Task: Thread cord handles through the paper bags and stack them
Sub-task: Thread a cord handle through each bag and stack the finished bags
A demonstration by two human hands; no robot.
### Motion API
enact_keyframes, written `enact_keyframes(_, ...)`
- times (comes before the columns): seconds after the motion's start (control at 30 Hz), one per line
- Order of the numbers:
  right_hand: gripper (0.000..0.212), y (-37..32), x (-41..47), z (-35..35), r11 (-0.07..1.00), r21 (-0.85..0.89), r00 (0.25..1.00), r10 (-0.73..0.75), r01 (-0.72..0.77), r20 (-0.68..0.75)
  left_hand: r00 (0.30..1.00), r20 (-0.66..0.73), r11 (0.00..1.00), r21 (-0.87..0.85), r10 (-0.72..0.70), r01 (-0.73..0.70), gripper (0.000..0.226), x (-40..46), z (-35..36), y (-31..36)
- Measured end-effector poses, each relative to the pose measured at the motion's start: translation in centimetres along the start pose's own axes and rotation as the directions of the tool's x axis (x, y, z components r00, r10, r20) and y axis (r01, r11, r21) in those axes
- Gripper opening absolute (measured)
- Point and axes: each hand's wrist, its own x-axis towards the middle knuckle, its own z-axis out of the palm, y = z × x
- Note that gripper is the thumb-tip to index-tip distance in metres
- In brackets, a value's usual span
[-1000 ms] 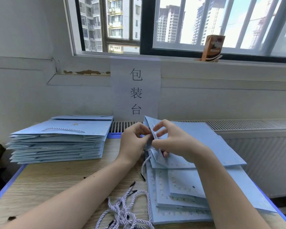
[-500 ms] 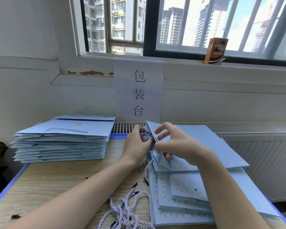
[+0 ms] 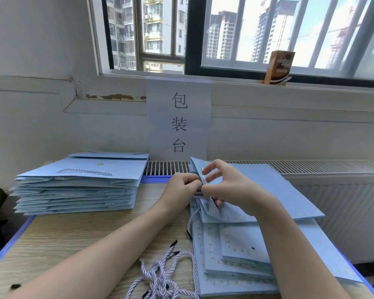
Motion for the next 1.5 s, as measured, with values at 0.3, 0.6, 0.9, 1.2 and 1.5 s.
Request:
enact_keyframes(0.3,0.034,0.6,0.7,-0.3,1.000,0.003,0.997,0.005,-0.005,-0.080,0.986,0.165,0.987,0.147,0.034,-0.058,0.022,0.2,-0.6,-0.6)
enact_keyframes(0.6,0.033,0.6,0.8,-0.1,1.000,-0.007,0.998,-0.001,0.001,-0.066,0.997,0.047,0.997,0.030,0.065,-0.066,0.010,0.5,-0.4,-0.9)
enact_keyframes(0.9,0.033,0.4,0.6,0.0,1.000,-0.005,0.998,-0.003,0.003,-0.067,0.996,0.084,0.991,-0.134,-0.005,0.016,0.015,0.4,-0.9,-0.7)
enact_keyframes(1.2,0.029,0.3,0.4,0.0,0.999,0.014,0.995,-0.032,0.034,-0.098,0.998,0.057,0.990,-0.135,-0.026,0.034,0.020,0.6,-1.0,-0.8)
enact_keyframes(1.5,0.032,0.0,0.4,0.3,0.996,0.043,0.993,-0.070,0.074,-0.092,0.999,0.015,0.999,-0.043,-0.033,0.034,0.011,0.5,-0.4,-1.0)
